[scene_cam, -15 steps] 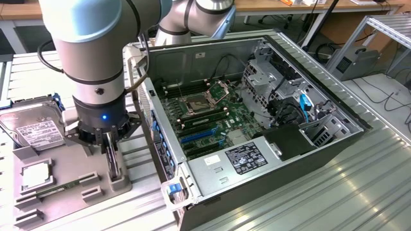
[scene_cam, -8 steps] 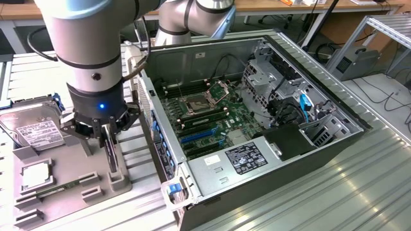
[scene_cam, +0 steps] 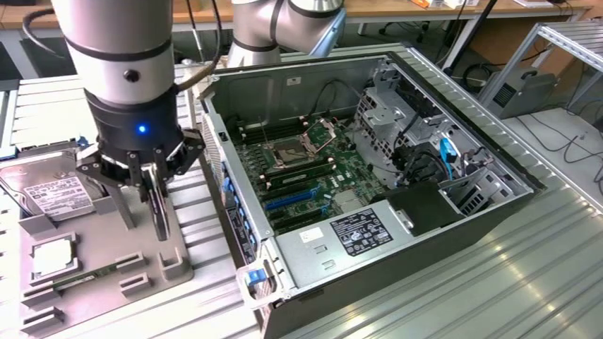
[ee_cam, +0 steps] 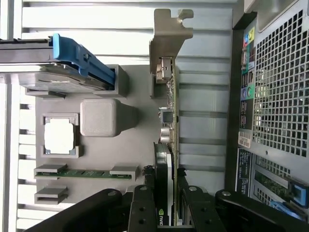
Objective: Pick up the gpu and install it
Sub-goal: 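Pick up the gpu and move the gpu toward the slot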
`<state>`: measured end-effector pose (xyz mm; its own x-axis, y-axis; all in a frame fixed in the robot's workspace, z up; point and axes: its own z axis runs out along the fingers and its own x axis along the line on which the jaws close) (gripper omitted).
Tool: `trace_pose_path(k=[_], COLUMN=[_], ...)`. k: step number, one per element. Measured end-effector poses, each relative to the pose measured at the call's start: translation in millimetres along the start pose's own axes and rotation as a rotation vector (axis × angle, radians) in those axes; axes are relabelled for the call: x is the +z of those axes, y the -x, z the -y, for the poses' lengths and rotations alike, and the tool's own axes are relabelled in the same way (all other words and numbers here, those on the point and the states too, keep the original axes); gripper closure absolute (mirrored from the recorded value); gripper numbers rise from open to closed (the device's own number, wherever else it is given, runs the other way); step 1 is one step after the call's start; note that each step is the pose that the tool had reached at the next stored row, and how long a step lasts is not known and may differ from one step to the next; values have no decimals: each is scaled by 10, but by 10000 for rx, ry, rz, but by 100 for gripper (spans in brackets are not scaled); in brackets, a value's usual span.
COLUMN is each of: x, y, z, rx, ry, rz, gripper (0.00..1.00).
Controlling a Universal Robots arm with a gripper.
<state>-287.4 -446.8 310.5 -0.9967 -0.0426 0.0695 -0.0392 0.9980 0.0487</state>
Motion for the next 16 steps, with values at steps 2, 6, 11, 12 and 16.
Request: trace_pose_path(k=[2, 6, 11, 12, 16], x=[-97, -287, -543, -592, -789], y=[7, 46, 159, 186, 324], z=[-5, -12, -19, -20, -23], rx=[1, 2, 2, 2, 2], ry=[1, 0, 0, 0, 0], rz=[1, 0, 0, 0, -1], gripper=[73, 73, 73, 73, 73])
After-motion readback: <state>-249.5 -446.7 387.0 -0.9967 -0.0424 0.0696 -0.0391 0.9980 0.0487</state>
